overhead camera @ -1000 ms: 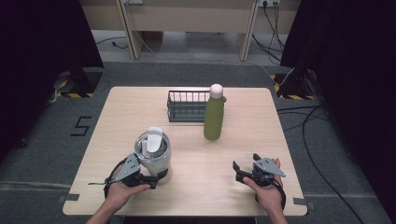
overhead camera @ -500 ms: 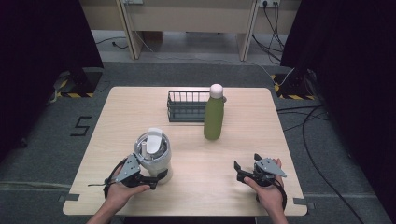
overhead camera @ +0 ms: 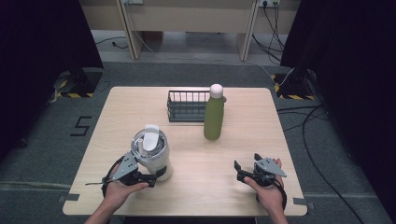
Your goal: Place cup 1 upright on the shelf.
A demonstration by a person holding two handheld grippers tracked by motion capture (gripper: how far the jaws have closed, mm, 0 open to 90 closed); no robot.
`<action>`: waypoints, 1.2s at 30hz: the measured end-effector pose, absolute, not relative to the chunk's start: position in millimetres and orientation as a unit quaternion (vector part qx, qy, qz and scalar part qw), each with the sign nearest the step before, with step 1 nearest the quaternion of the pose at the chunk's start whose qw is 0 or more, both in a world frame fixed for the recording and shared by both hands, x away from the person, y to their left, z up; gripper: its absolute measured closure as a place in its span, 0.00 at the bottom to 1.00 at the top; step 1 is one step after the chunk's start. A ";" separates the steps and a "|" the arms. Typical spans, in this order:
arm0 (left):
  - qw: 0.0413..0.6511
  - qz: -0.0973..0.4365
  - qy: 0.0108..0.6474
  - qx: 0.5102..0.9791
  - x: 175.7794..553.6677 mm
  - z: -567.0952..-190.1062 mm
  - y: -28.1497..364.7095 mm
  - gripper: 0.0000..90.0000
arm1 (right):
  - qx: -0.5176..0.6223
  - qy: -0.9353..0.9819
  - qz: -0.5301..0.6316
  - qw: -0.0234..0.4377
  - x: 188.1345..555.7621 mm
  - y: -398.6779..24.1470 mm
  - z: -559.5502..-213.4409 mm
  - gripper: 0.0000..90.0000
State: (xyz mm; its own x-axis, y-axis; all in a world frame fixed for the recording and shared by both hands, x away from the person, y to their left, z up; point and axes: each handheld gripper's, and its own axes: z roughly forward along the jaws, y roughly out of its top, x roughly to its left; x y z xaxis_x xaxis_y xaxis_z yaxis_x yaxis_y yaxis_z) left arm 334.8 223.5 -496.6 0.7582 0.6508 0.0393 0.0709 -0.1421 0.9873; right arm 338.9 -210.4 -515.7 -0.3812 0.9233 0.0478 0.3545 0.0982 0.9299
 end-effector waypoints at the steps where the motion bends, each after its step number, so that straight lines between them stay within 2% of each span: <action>1: 0.605 0.240 0.251 0.717 335.6 -495.4 223.6 0.11 | 0.470 0.679 0.479 0.297 339.0 -210.4 -515.8 0.14; 27: 0.619 0.288 0.256 0.684 379.9 -458.9 209.5 0.11 | 0.473 0.678 0.478 0.297 339.1 -212.6 -516.4 0.15; 36: 0.618 0.311 0.280 0.665 402.8 -449.5 203.2 0.11 | 0.474 0.677 0.478 0.297 339.2 -212.8 -516.7 0.15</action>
State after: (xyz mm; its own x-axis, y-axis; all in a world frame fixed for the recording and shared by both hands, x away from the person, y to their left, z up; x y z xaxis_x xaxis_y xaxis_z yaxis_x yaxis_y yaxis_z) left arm 402.8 203.2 -449.5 0.6495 0.7573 0.0680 -0.0129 -0.0784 0.9968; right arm 339.2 -212.8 -516.7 -0.3750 0.9256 0.0514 0.3578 0.0934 0.9291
